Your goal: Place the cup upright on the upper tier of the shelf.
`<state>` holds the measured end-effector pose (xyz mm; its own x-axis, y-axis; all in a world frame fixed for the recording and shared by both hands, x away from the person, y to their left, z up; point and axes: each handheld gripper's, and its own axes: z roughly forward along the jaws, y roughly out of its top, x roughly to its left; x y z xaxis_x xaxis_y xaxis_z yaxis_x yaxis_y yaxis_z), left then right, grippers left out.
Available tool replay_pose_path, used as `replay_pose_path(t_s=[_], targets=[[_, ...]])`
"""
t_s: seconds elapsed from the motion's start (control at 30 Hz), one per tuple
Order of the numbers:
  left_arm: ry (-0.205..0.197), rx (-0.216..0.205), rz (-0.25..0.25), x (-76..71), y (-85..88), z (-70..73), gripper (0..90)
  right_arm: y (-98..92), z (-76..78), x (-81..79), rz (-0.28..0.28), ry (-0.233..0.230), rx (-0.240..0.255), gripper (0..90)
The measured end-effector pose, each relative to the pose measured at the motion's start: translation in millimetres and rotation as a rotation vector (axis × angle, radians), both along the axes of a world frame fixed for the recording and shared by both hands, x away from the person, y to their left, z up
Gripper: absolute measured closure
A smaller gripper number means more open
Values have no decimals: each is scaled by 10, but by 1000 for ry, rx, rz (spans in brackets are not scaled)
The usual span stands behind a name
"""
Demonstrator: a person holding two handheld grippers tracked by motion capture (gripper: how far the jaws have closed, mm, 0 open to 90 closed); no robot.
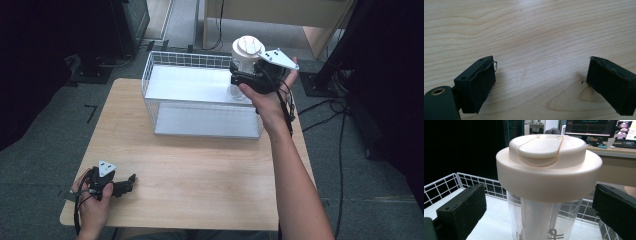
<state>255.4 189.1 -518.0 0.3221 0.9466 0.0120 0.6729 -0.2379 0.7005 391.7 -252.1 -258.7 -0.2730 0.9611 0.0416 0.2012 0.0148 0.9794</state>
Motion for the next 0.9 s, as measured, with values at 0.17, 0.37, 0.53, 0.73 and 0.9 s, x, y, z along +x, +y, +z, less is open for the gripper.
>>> replay_pose_path(t_s=[0.17, 0.37, 0.53, 0.73, 0.9], targets=[[0, 0, 0, 0, 0, 0, 88, -27, -2, -13, -1, -4, -2, 0], [0, 0, 0, 0, 0, 0, 87, -29, -33, -43, 1, -1, -1, 0], [-1, 0, 0, 0, 0, 0, 88, -44, -65, -77, 6, -3, -6, 0], [-1, 0, 0, 0, 0, -1, 88, -77, -98, -150, 10, -14, -12, 0], [-1, 0, 0, 0, 0, -1, 88, -133, -128, -226, 9, -20, -11, 0]])
